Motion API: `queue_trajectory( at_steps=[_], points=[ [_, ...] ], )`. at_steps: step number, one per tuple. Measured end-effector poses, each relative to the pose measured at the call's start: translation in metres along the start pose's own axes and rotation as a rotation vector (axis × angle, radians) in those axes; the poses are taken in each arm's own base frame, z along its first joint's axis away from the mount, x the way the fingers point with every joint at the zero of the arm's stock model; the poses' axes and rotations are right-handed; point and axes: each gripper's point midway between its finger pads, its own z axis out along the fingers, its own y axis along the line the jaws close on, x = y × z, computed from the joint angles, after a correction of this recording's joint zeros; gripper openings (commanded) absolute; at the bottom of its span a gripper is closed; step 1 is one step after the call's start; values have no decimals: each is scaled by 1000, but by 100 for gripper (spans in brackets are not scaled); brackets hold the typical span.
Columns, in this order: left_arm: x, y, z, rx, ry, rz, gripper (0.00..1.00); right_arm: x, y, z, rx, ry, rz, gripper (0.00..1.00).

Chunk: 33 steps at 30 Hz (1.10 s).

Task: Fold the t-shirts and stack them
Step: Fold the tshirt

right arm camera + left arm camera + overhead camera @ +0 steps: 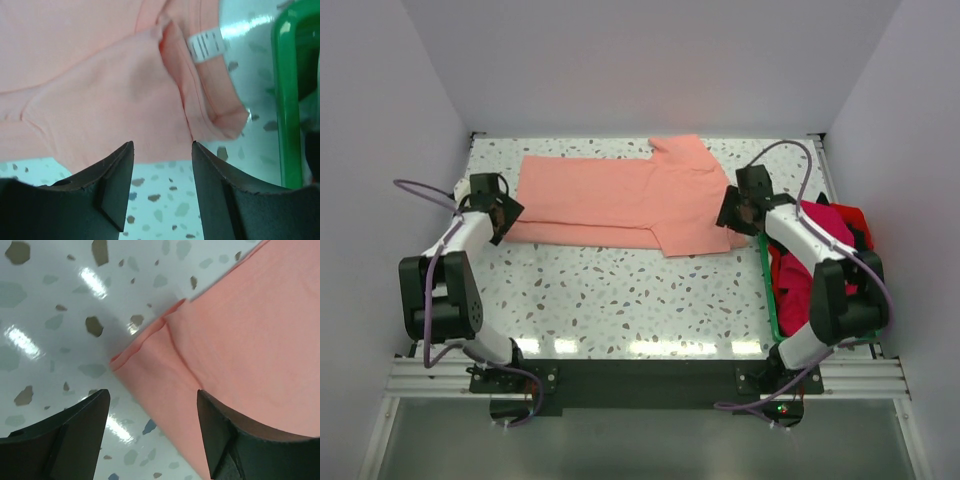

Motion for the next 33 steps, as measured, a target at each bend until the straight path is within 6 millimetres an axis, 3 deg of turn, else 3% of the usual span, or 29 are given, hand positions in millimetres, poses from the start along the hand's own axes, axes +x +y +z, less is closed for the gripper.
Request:
queue_trajectory(
  at_steps=[5, 10, 17, 21, 27, 31, 33],
  points=[
    [30, 29, -5, -28, 48, -22, 74, 42, -24, -9, 28, 13, 14, 52],
    [40, 32, -4, -21, 76, -33, 74, 67, -35, 6, 58, 58, 39, 52],
    [38, 23, -4, 18, 75, -43, 73, 65, -25, 25, 26, 48, 83, 49],
    [38, 21, -4, 27, 74, -45, 73, 67, -19, 33, 6, 60, 107, 27],
    [38, 20, -4, 32, 78, -45, 73, 66, -12, 33, -25, 68, 130, 7],
    [38, 19, -4, 34, 78, -45, 73, 57, -3, 29, -52, 60, 138, 1],
    [39, 19, -4, 37, 80, -45, 73, 43, 5, 25, -71, 40, 141, 0]
  ],
)
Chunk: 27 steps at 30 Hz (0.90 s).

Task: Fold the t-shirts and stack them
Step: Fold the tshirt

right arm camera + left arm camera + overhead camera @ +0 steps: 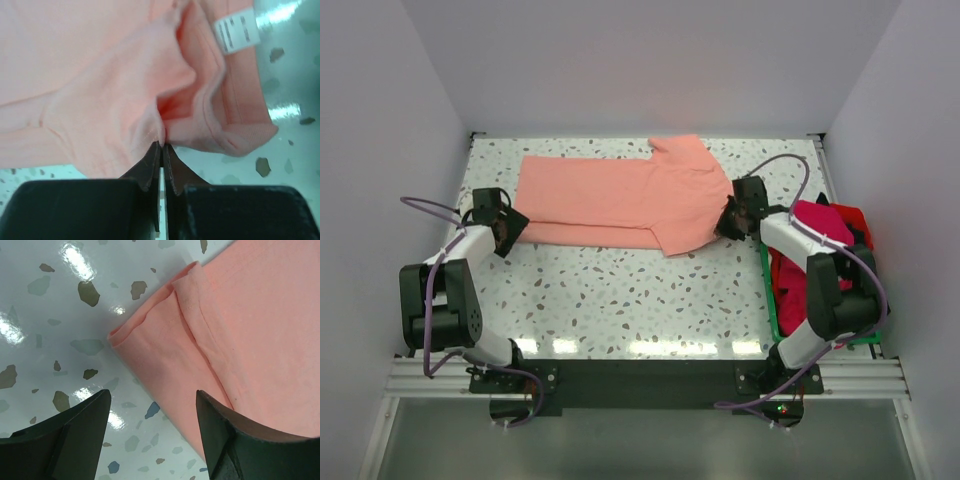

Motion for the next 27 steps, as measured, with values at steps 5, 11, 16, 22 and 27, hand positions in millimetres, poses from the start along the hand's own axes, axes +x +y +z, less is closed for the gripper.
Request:
queue_trajectory(
  at_steps=[5, 11, 16, 22, 27],
  points=[
    [0, 0, 0, 2, 3, 0, 73, -41, 37, -10, -82, -65, 0, 1],
    [2, -1, 0, 5, 9, 0, 73, -39, 36, -10, -81, -54, -13, 2],
    [2, -1, 0, 5, 9, 1, 73, -4, 7, -6, -21, 12, -27, 15],
    [2, -1, 0, 5, 9, 1, 73, 17, -15, -18, 20, 28, -44, 26],
    [2, 0, 1, 4, 10, 1, 73, 13, -14, -19, 18, 13, -46, 27]
  ],
)
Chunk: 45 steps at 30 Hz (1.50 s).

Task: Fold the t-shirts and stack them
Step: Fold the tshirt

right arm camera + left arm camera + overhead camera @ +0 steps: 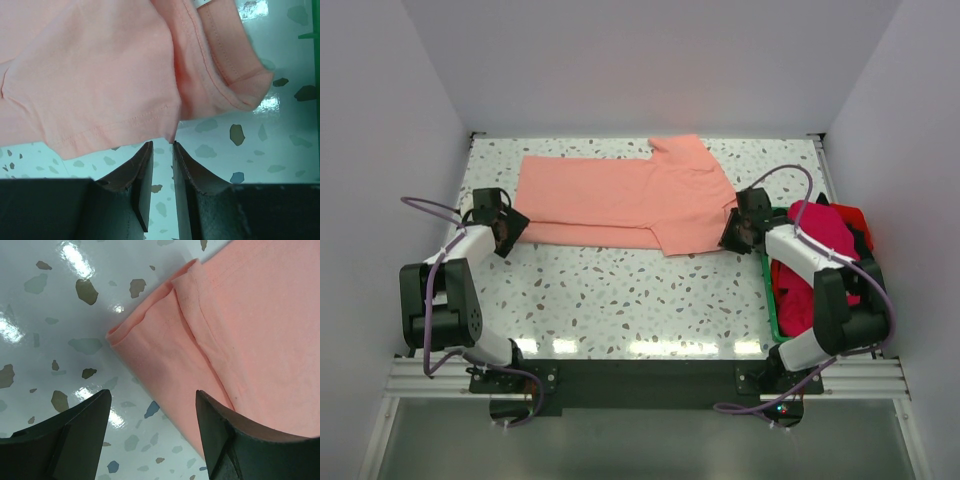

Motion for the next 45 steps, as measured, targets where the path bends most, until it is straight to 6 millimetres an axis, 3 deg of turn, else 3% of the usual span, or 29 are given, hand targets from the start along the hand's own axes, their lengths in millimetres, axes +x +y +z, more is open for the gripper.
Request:
queue_trajectory(
  at_steps=[6, 13, 17, 23, 32, 36, 38, 42, 45],
  points=[
    [0, 0, 0, 0, 0, 0, 73, 2, -6, 6, 30, 3, -2, 26],
    [0, 0, 0, 0, 1, 0, 73, 4, -10, 15, 60, 22, -10, 7],
    [0, 0, 0, -1, 1, 0, 73, -14, 2, 12, 33, -12, -7, 0],
    [3, 1, 4, -6, 15, 2, 72, -58, 36, 6, -31, -84, 0, 0],
    [-5, -21, 16, 23, 37, 8, 71, -115, 83, 39, -83, -108, 9, 0],
    [-11, -33, 22, 36, 37, 15, 70, -128, 95, 53, -92, -106, 10, 0],
    [-13, -36, 27, 34, 40, 19, 70, -130, 99, 56, -100, -96, 9, 1],
    [-13, -38, 37, 22, 51, 22, 68, -127, 97, 56, -99, -89, 12, 12],
    [-12, -39, 43, 13, 58, 23, 67, -106, 82, 55, -78, -59, 12, 13]
  ],
)
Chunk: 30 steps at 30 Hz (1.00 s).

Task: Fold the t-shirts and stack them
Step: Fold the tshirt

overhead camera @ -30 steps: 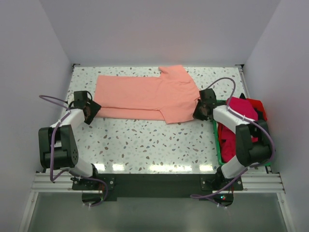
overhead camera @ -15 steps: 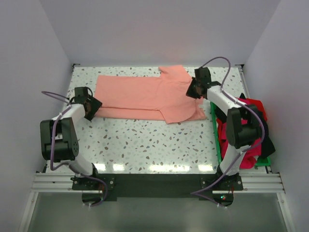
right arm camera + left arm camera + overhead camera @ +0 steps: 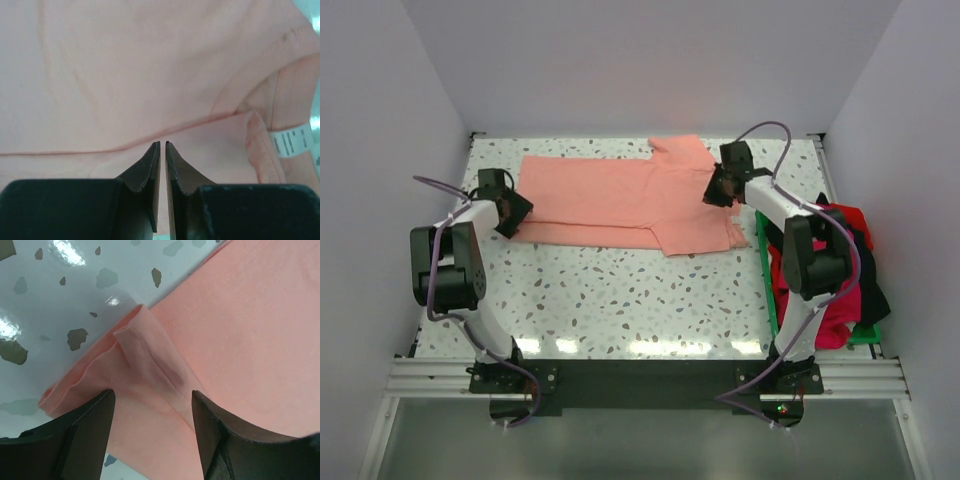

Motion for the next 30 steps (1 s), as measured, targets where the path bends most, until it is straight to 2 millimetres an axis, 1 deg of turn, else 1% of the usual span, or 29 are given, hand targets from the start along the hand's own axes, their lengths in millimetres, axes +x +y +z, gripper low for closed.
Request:
queue_trajectory(
  at_steps=[3, 5, 7, 11, 14, 17, 21, 24, 26, 30],
  points=[
    [-2, -4, 4, 0, 1, 1, 66, 26, -18, -7, 23, 41, 0, 13],
    [-5, -8, 7, 4, -1, 1, 65, 42, -29, -15, 35, 59, -1, 16],
    [-7, -11, 8, 8, -4, 1, 65, 54, -38, -25, 42, 68, -6, 18],
    [-10, -16, 8, 17, -11, 0, 65, 62, -47, -45, 44, 50, -24, 23],
    [-12, -18, 8, 21, -12, 0, 64, 65, -55, -55, 56, 31, -37, 27],
    [-14, -21, 9, 23, -14, 0, 64, 73, -64, -57, 74, 36, -46, 31],
    [-18, -25, 10, 26, -18, 0, 64, 89, -79, -54, 112, 63, -56, 41],
    [-20, -28, 11, 28, -20, 0, 64, 97, -86, -52, 128, 79, -60, 45],
    [-22, -30, 12, 30, -22, 0, 64, 99, -88, -52, 135, 82, -63, 47],
    [-25, -33, 11, 36, -27, -1, 64, 98, -91, -51, 145, 70, -66, 48]
  ],
)
